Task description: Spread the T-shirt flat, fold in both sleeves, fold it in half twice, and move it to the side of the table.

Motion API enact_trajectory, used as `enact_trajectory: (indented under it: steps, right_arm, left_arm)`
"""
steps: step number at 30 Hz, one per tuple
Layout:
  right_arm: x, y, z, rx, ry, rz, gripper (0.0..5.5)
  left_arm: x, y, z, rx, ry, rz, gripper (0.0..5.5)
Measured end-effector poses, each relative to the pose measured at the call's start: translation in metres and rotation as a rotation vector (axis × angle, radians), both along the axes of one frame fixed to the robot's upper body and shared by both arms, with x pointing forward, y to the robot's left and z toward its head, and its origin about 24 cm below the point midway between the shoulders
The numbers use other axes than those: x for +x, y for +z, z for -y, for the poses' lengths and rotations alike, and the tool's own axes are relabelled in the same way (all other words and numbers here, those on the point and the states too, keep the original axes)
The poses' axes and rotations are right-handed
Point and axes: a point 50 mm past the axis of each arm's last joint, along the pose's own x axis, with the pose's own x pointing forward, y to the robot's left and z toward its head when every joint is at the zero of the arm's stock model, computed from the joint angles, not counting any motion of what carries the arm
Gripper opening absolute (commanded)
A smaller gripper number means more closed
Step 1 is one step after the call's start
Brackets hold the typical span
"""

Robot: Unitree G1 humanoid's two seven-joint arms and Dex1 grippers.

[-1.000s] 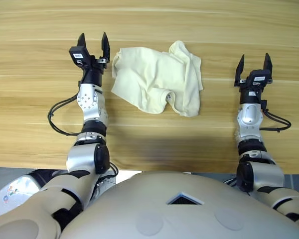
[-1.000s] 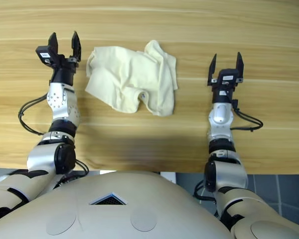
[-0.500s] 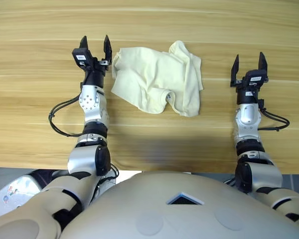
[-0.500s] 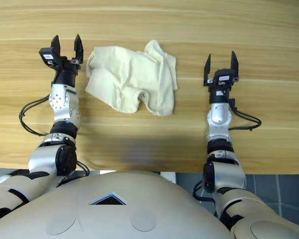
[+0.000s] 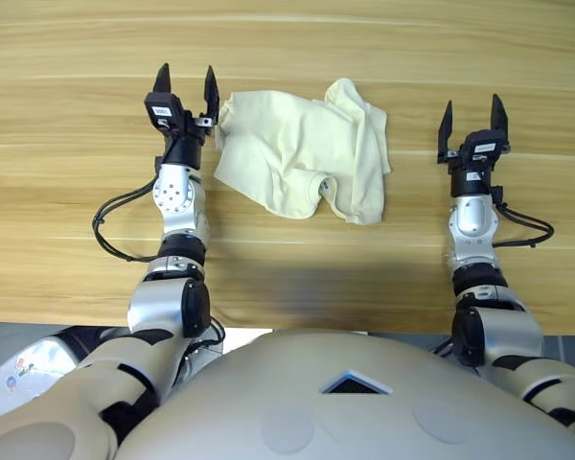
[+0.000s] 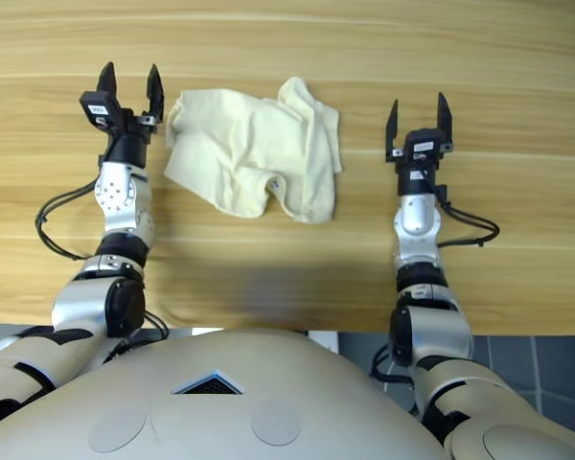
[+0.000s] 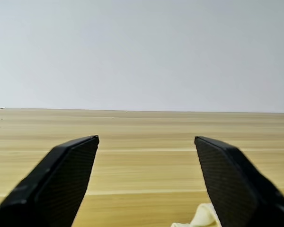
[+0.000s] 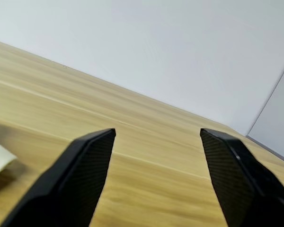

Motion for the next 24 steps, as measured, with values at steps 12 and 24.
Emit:
enact_trajectory:
  steps: [12,24]
  right_arm:
    - [-0.006,0.011,-0.011,-0.071,0.075,0.081,3.31]
    - [-0.080,0.051,0.007,-0.527,0.471,-0.030,3.31]
  left_arm:
    - [-0.018,0.013,0.024,0.012,-0.275,0.141,3.76]
    - [-0.158,0.051,0.013,0.197,-1.033,0.054,3.76]
